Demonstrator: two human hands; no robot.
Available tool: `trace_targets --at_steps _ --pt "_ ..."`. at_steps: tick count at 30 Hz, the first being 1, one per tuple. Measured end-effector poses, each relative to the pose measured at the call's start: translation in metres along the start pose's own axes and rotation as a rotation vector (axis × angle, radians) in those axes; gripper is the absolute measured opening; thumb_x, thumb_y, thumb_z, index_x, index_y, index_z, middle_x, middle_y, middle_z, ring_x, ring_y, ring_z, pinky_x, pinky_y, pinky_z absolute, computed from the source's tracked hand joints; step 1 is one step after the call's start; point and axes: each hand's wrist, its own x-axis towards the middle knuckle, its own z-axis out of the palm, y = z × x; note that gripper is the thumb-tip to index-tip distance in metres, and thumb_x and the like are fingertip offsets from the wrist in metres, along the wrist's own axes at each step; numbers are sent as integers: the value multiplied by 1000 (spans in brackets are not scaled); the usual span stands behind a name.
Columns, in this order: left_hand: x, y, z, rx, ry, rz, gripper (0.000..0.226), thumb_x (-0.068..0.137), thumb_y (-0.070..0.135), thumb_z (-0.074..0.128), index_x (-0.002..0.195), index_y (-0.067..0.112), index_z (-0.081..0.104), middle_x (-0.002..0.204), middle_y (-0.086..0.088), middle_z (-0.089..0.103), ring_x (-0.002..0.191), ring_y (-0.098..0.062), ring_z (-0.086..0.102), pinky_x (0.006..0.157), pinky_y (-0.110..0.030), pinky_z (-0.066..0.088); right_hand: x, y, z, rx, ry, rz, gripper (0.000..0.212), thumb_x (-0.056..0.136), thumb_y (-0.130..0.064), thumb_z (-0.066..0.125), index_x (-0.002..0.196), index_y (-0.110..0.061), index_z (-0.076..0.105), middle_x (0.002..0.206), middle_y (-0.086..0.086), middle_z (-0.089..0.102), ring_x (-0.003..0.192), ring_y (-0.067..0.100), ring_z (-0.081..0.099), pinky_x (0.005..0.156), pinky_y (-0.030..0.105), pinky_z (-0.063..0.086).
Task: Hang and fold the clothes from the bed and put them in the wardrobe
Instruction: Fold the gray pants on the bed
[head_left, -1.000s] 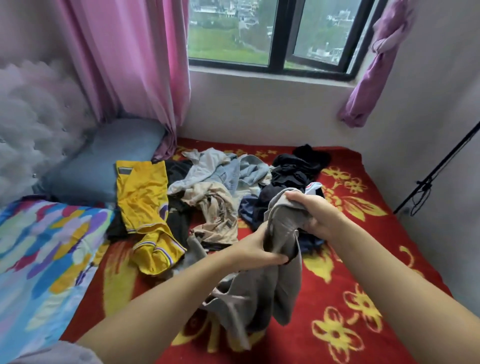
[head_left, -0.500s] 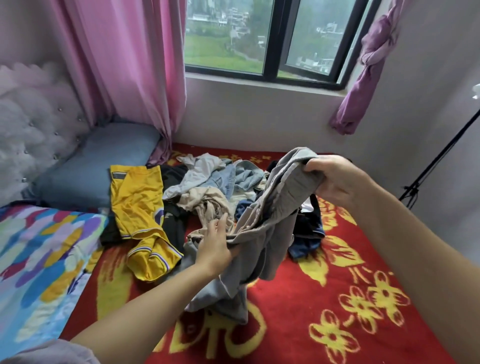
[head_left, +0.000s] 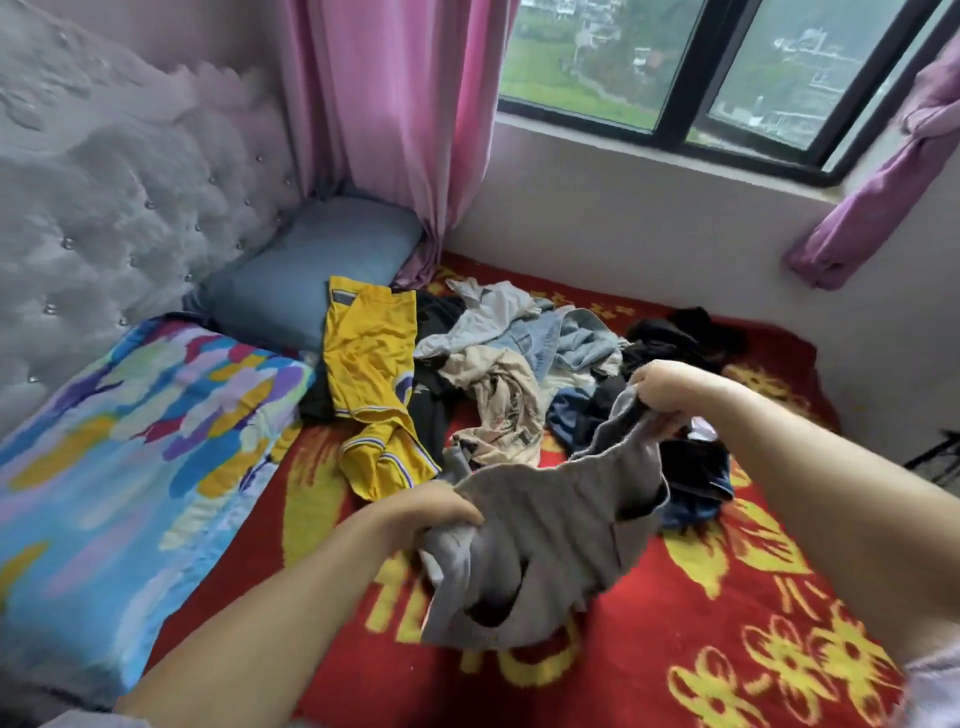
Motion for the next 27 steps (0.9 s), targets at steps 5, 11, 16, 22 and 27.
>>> trace_targets --at_steps 5,11,16,22,27 --pt "-56 48 -92 -775 926 242 26 94 20 57 91 -6 61 85 -12 56 75 -24 54 62 -34 40 -34 -162 17 279 290 -778 58 73 17 35 115 -9 65 100 3 60 96 21 59 71 20 50" --pt "-141 139 -99 -454 1474 1018 27 87 36 56 89 11 65 76 12 59 74 -16 55 73 -20 43 -101 -214 -68 1122 316 -1352 58 73 16 26 122 -7 48 110 16 51 96 29 51 69 37 54" --pt "-85 114 9 203 1101 867 16 86 22 57 95 10 53 62 3 51 66 -33 53 55 -34 33 -25 -94 -52 1125 200 -802 40 88 20 31 105 -4 58 94 12 61 86 23 58 78 38 51" --pt "22 47 206 504 239 191 25 92 28 47 113 16 48 110 -15 65 107 -38 58 82 -41 44 69 141 91 358 -307 -239 36 90 10 37 107 -8 64 75 3 64 49 4 53 45 16 42" --pt "90 1 335 306 -451 70 56 95 33 47 144 10 29 135 -2 44 129 -19 43 107 -26 30 95 337 187 775 175 368 39 101 -3 31 139 -6 39 113 22 58 99 34 61 71 35 46"
